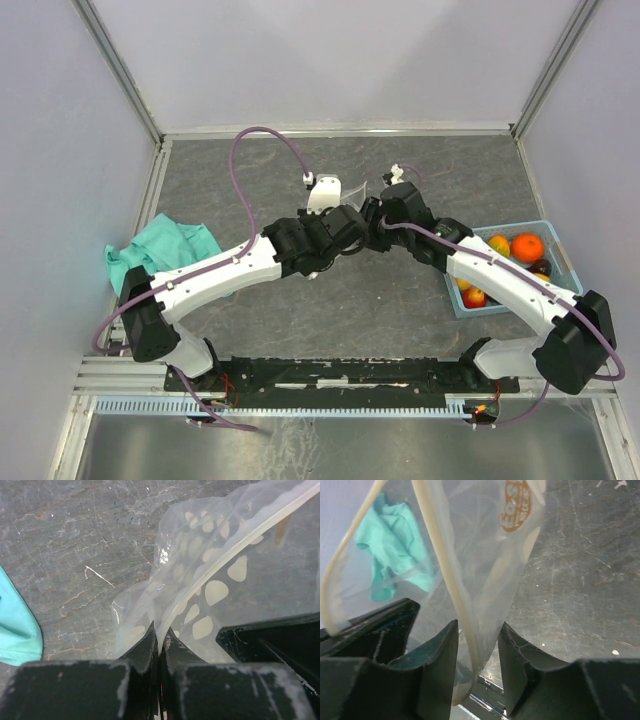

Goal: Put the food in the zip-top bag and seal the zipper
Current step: Open the zipper of the food storage bag, then pick up the fake fruit from the bin.

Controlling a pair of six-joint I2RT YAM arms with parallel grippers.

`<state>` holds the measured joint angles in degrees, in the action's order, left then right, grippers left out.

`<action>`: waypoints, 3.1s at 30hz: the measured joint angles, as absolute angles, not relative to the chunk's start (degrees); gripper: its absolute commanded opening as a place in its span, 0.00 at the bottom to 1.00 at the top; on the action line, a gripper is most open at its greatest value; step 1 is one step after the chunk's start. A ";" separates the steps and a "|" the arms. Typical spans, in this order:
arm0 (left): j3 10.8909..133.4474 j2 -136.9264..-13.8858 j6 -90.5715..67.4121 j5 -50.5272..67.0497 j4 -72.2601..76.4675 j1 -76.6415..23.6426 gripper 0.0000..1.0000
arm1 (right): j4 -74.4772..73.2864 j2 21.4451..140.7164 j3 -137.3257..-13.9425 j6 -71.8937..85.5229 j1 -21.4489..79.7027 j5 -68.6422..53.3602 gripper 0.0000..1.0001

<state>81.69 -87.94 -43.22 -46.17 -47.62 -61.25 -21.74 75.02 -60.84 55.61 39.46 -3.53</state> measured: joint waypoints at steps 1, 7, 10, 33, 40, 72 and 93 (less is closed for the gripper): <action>81.69 -87.99 -43.22 -46.54 -47.64 -61.25 0.03 | -22.41 75.11 -60.84 55.07 39.64 -3.01 0.37; 81.60 -87.85 -43.22 -48.16 -47.66 -61.25 0.03 | -26.70 75.13 -60.84 49.95 39.64 0.93 0.18; 80.82 -86.96 -43.22 -48.18 -47.70 -61.25 0.06 | -28.82 75.13 -60.84 47.09 39.64 2.70 0.10; 81.82 -85.23 -38.87 -40.18 -45.10 -61.23 0.34 | -33.93 75.48 -62.76 39.07 39.66 3.01 0.03; 83.33 -85.52 -36.84 -40.14 -44.88 -61.23 0.17 | -34.04 76.79 -62.78 38.87 39.66 3.29 0.03; 81.58 -83.74 -17.63 -38.85 -40.51 -52.40 0.03 | -30.02 82.28 -67.42 36.58 39.64 2.35 0.63; 87.55 -94.00 -18.85 -38.46 -44.51 -52.36 0.03 | -40.36 63.33 -64.99 26.52 28.99 -0.49 1.00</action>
<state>87.55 -94.00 -18.85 -38.46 -44.51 -52.36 -40.36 63.33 -64.99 26.52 28.99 -0.49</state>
